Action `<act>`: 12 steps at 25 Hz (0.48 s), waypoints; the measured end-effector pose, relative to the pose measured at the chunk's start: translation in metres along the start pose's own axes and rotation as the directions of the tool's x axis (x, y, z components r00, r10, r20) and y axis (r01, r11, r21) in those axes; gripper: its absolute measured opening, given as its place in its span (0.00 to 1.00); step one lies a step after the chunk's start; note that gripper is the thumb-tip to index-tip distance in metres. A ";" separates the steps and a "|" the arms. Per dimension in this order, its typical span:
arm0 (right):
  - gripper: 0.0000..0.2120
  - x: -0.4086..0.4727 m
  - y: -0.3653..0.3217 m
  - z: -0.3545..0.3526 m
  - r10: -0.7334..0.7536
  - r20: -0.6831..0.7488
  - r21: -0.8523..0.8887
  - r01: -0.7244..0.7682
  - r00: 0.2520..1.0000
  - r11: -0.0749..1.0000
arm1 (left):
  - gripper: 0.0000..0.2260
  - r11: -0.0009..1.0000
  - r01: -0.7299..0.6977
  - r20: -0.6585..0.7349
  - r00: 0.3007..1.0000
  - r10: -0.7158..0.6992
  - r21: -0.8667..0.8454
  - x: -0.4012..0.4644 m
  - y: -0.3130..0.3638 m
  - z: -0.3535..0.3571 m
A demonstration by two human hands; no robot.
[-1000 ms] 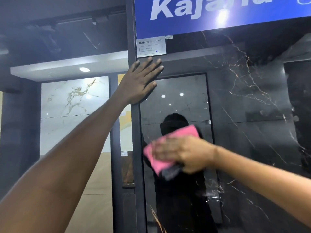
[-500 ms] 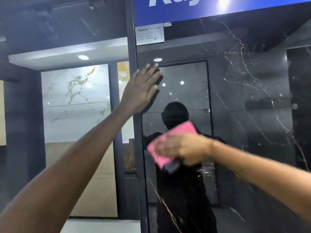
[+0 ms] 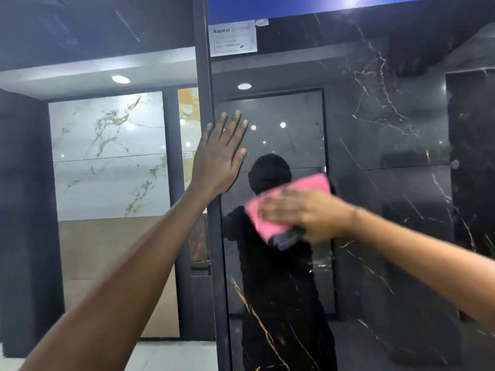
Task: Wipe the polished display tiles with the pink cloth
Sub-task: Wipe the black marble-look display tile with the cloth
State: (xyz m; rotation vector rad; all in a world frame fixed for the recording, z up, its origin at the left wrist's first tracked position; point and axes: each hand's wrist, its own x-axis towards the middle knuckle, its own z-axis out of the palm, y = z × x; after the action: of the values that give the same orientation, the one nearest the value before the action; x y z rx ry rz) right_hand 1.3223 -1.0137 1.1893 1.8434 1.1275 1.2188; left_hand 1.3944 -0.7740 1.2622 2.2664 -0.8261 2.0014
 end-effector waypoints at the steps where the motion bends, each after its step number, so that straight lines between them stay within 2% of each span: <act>1: 0.35 0.008 0.040 -0.014 0.242 -0.075 0.014 -0.242 0.967 0.970 | 0.25 1.000 0.002 0.001 1.000 -0.002 -0.002 0.000 0.000 0.000; 2: 0.34 0.017 0.075 -0.031 0.471 -0.173 0.042 -0.471 0.865 0.881 | 0.25 1.000 0.004 0.002 1.000 -0.004 -0.003 -0.001 0.000 0.000; 3: 0.33 0.023 0.094 -0.044 0.631 -0.224 0.089 -0.629 0.743 0.772 | 0.25 1.000 0.004 0.001 1.000 -0.004 -0.007 -0.001 0.000 0.000; 4: 0.33 0.027 0.095 -0.044 0.703 -0.255 0.130 -0.697 0.664 0.705 | 0.24 1.000 0.000 0.000 1.000 0.000 -0.012 -0.001 0.000 0.000; 5: 0.34 0.030 0.076 -0.034 0.709 -0.247 0.157 -0.694 0.661 0.703 | 0.24 1.000 -0.003 0.000 1.000 0.003 -0.018 -0.001 -0.001 -0.001; 6: 0.37 0.029 0.040 -0.018 0.644 -0.205 0.154 -0.625 0.737 0.765 | 0.24 1.000 -0.005 -0.001 1.000 0.005 -0.023 -0.001 -0.001 -0.002; 7: 0.38 0.024 -0.007 0.001 0.505 -0.135 0.132 -0.489 0.853 0.862 | 0.24 1.000 -0.004 0.001 1.000 0.004 -0.024 -0.001 0.000 -0.003; 8: 0.38 0.011 -0.057 0.020 0.266 -0.049 0.091 -0.261 0.963 0.961 | 0.24 1.000 0.001 0.009 1.000 -0.001 -0.021 0.000 0.001 -0.005; 9: 0.38 -0.003 -0.096 0.027 0.027 0.068 0.072 -0.032 0.997 0.997 | 0.24 1.000 0.008 0.024 1.000 -0.007 -0.018 -0.001 0.002 -0.006; 10: 0.37 -0.013 -0.109 0.029 -0.149 0.156 0.039 0.144 0.977 0.989 | 0.25 1.000 0.014 0.036 0.999 -0.014 -0.013 -0.001 0.003 -0.006; 11: 0.36 -0.017 -0.096 0.024 -0.250 0.184 0.038 0.247 0.951 0.968 | 0.25 1.000 0.018 0.039 0.999 -0.018 -0.006 -0.002 0.003 -0.005; 12: 0.37 -0.013 -0.068 0.016 -0.206 0.129 0.025 0.205 0.970 0.978 | 0.25 1.000 0.015 0.037 0.999 -0.015 0.001 -0.003 0.002 -0.004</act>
State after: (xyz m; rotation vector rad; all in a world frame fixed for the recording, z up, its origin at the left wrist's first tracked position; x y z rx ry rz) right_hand 1.3142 -0.9983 1.1204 1.7381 1.2194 0.9617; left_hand 1.3895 -0.7735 1.2599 2.3103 -0.8082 1.9597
